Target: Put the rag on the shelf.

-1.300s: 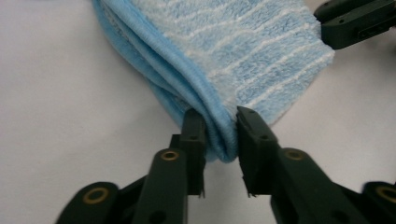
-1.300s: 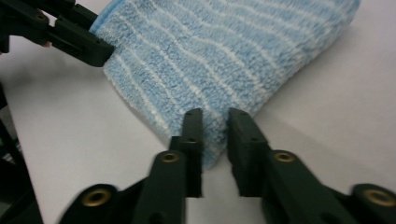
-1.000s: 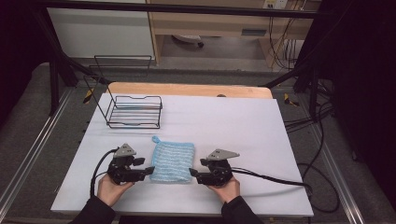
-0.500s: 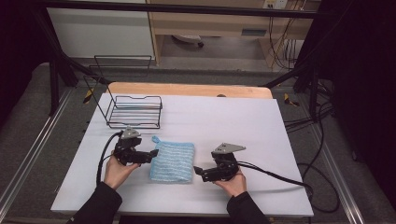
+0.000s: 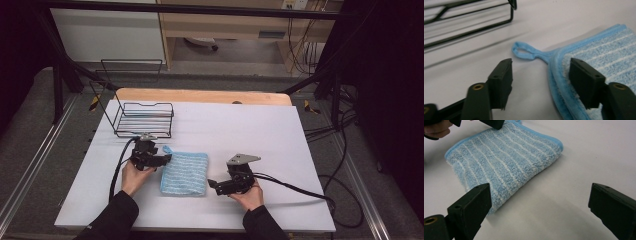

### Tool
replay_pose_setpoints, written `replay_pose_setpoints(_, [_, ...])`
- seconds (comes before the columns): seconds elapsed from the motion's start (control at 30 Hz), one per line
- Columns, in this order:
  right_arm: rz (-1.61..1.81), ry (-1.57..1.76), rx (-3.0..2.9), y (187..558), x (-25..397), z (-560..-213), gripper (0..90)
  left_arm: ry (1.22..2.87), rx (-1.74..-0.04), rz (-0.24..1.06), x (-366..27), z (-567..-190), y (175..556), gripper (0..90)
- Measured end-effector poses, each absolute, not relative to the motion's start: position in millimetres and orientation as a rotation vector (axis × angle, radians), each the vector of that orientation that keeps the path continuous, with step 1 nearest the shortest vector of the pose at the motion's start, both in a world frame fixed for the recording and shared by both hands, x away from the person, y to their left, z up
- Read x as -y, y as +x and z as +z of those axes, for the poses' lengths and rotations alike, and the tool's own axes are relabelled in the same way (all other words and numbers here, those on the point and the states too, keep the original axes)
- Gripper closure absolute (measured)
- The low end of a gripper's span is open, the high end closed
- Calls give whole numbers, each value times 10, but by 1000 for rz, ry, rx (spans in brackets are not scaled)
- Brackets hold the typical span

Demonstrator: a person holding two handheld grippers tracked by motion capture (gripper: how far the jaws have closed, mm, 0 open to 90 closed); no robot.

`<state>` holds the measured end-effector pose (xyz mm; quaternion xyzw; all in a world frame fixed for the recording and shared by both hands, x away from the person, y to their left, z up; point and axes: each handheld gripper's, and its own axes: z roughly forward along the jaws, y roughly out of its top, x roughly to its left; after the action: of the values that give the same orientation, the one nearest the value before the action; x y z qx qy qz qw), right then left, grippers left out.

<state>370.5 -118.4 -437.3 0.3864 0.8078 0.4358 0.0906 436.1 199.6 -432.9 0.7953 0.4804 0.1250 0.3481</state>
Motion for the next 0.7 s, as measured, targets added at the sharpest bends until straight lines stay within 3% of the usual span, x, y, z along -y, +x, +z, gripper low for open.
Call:
replay_pose_setpoints(0.37, [1307, 1154, -2408, 3702, 1175, -4382, 60, 2057, -1227, 283, -1931, -4414, 4327, 617])
replay_pose_setpoints(0.7, [1326, 1155, -2404, 3730, 1180, -4366, 58, 2054, -1217, 217, -1912, -4435, 4338, 668])
